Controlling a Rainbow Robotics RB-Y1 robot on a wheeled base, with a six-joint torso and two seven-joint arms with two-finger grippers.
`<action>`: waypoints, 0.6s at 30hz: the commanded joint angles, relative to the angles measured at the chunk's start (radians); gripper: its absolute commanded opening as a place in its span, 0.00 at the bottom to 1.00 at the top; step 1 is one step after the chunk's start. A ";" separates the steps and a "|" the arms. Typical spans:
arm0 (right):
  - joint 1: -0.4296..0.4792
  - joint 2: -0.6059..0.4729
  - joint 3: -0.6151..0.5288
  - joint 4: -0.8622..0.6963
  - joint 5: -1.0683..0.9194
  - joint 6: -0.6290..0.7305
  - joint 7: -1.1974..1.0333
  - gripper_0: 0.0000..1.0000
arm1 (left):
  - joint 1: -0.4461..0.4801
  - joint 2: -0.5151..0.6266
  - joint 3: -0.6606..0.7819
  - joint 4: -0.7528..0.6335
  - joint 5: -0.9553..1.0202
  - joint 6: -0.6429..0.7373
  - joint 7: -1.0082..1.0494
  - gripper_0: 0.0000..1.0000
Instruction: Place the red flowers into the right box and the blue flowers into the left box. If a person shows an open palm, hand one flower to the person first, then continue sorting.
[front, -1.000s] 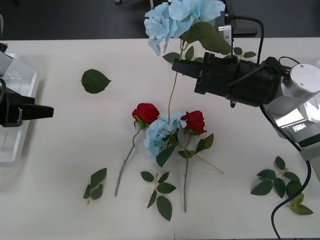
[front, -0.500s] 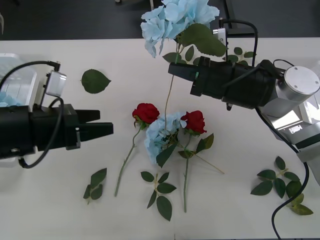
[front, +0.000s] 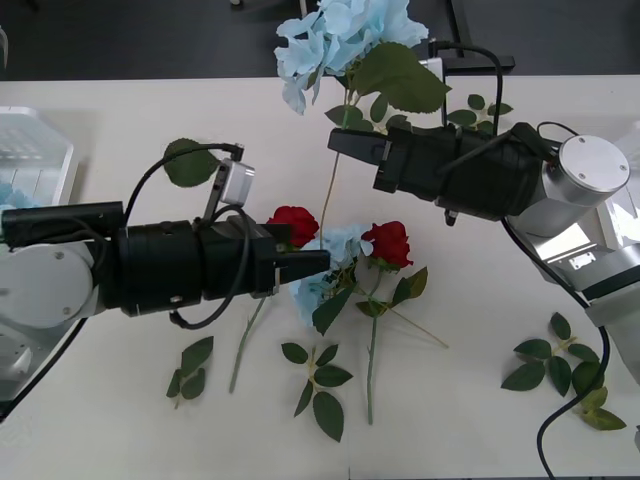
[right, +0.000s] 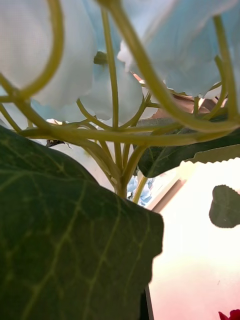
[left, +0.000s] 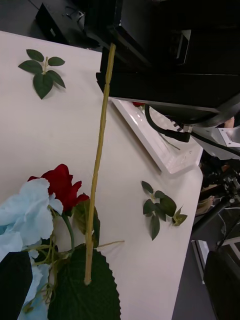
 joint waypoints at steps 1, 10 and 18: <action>-0.041 0.028 0.013 -0.024 -0.009 -0.007 -0.014 0.00 | -0.072 -0.055 -0.064 0.044 -0.022 -0.047 -0.030 1.00; -0.041 0.028 0.014 -0.024 -0.009 -0.007 -0.014 0.00 | -0.103 -0.093 -0.128 0.095 -0.094 -0.113 -0.030 1.00; -0.040 0.028 0.013 -0.022 -0.011 -0.007 -0.014 0.00 | -0.112 -0.121 -0.140 0.098 -0.167 -0.137 -0.028 0.00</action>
